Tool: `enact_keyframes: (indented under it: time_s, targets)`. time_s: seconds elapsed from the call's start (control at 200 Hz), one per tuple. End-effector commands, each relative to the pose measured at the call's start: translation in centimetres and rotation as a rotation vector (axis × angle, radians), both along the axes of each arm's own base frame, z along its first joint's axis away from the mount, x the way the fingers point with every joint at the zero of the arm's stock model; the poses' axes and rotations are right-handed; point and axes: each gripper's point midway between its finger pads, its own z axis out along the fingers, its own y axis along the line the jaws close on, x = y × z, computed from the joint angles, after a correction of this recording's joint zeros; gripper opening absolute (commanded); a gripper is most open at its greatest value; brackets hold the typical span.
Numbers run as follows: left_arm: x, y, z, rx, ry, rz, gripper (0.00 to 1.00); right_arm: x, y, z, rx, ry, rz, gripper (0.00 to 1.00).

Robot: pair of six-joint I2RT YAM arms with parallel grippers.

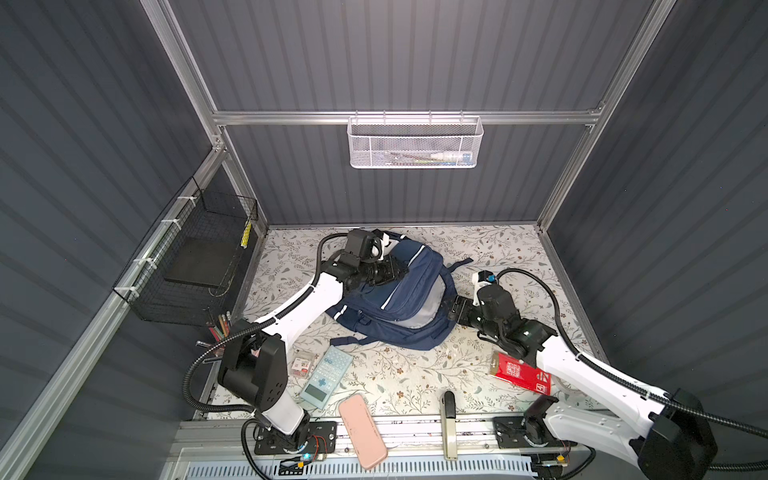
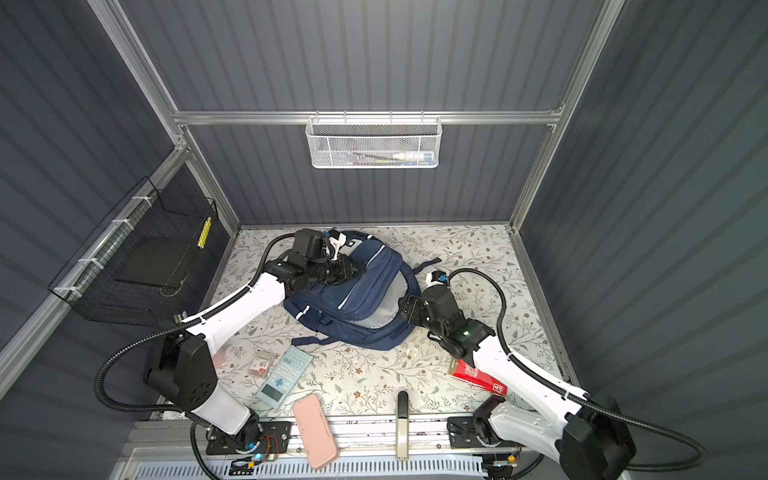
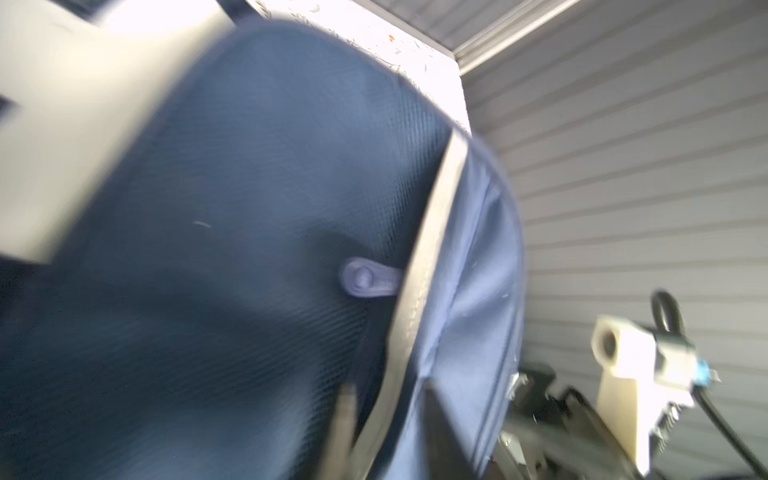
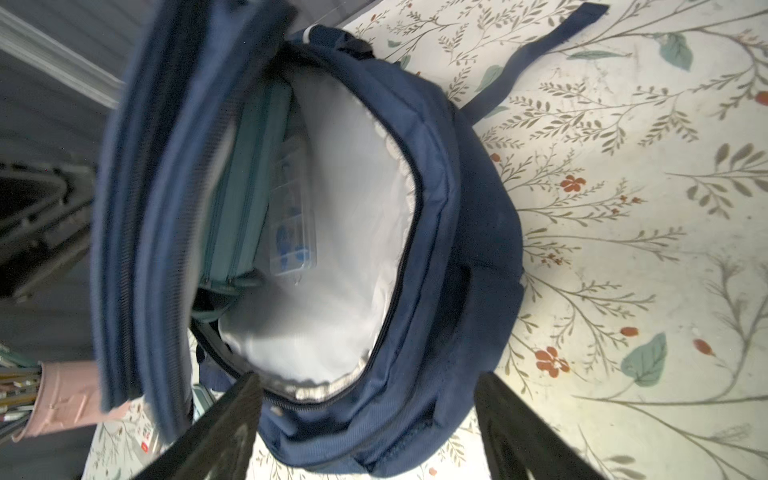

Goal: Pack the student bag
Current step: 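Release the clear box inside the backpack and withdraw the right gripper, then release the backpack top with the left gripper while both grippers move toward the calculator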

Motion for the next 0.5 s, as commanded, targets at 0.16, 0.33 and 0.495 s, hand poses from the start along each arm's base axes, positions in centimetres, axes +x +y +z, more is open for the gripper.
enact_keyframes:
  time_s: [0.16, 0.33, 0.495]
  targets:
    - [-1.6, 3.7, 4.2, 0.095, -0.085, 0.075, 0.88, -3.7, 3.7, -1.5, -0.079, -0.035, 0.181, 0.84]
    - [-4.8, 9.2, 2.6, 0.206, -0.009, 0.202, 1.00, -5.4, 8.2, -2.5, -0.148, -0.032, 0.310, 0.86]
    - [-8.7, 14.1, -1.4, 0.257, 0.116, 0.304, 1.00, -7.2, 13.9, -4.2, -0.189, 0.000, 0.471, 0.88]
